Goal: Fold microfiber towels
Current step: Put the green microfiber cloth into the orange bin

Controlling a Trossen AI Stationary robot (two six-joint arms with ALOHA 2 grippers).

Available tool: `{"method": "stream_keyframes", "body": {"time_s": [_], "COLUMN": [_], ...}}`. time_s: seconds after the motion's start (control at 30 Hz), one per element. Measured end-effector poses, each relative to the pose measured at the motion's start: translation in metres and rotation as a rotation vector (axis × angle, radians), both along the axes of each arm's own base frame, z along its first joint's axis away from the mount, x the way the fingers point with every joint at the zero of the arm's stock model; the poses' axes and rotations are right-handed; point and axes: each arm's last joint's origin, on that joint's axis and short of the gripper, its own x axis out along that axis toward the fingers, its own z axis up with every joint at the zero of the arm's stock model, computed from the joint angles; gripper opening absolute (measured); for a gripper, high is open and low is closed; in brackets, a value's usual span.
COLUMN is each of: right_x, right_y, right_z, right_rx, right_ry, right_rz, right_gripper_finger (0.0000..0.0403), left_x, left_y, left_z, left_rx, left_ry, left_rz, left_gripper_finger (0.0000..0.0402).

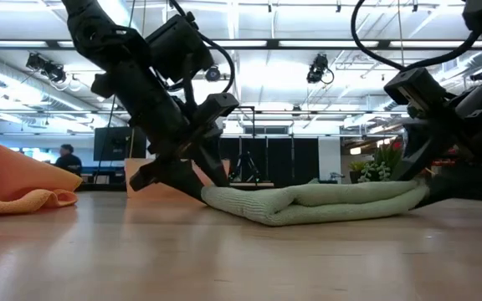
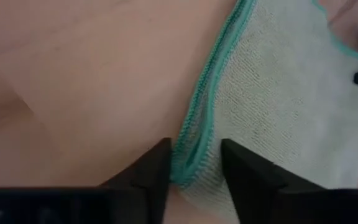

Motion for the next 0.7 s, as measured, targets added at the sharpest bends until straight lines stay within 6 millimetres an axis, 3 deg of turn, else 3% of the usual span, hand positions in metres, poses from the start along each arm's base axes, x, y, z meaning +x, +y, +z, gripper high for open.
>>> {"method": "stream_keyframes", "body": {"time_s": [0.23, 0.43, 0.57, 0.7], "right_x": [0.001, 0.008, 0.015, 0.026], "right_y": [-0.003, -0.008, -0.022, -0.046], "right_z": [0.000, 0.018, 0.045, 0.085], "right_rx": [-0.067, -0.138, -0.188, -0.273], "right_ry": [0.009, -0.021, -0.052, -0.066], "right_rz": [0.033, 0.081, 0.115, 0.146], "right_gripper_finger": [0.0021, 0.0010, 0.0009, 0.0008], "left_x": [0.001, 0.004, 0.002, -0.006], "left_y": [-0.002, -0.001, 0.002, 0.009], "left_z": [0.000, 0.010, 0.037, 0.072], "left_rx": [-0.031, -0.037, -0.022, 0.036], "left_ry": [-0.014, -0.087, -0.180, -0.281], "left_rz": [-0.008, 0.017, 0.031, 0.078], "left_gripper_finger": [0.0019, 0.0019, 0.0012, 0.0013]}}
